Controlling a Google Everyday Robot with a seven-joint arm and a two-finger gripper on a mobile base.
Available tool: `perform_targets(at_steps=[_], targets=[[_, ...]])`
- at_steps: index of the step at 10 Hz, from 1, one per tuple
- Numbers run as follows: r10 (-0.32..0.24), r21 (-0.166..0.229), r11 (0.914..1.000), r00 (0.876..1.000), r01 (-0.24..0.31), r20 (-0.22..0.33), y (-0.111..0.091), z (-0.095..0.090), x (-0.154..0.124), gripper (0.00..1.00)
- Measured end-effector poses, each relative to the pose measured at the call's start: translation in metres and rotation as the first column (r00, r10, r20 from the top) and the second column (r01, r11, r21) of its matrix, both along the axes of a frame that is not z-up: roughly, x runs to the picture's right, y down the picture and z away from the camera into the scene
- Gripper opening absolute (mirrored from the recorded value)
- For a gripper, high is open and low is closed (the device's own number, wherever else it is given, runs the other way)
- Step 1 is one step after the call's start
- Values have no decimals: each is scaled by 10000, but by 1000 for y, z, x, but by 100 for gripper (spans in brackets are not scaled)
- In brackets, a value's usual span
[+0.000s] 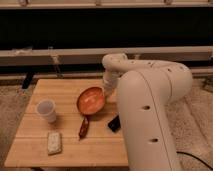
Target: Pick up the ceramic bowl
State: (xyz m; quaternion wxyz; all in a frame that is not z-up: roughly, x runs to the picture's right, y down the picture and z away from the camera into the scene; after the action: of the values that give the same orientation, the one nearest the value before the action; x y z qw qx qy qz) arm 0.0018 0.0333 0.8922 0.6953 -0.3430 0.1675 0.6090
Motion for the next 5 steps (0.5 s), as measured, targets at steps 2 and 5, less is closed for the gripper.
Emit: perform_targets(at_steps=[2, 5], targets=[[-42, -28, 10000, 9994, 43, 338, -4, -4, -4, 11], [-74, -28, 10000, 9986, 75, 525, -10, -10, -2, 11]])
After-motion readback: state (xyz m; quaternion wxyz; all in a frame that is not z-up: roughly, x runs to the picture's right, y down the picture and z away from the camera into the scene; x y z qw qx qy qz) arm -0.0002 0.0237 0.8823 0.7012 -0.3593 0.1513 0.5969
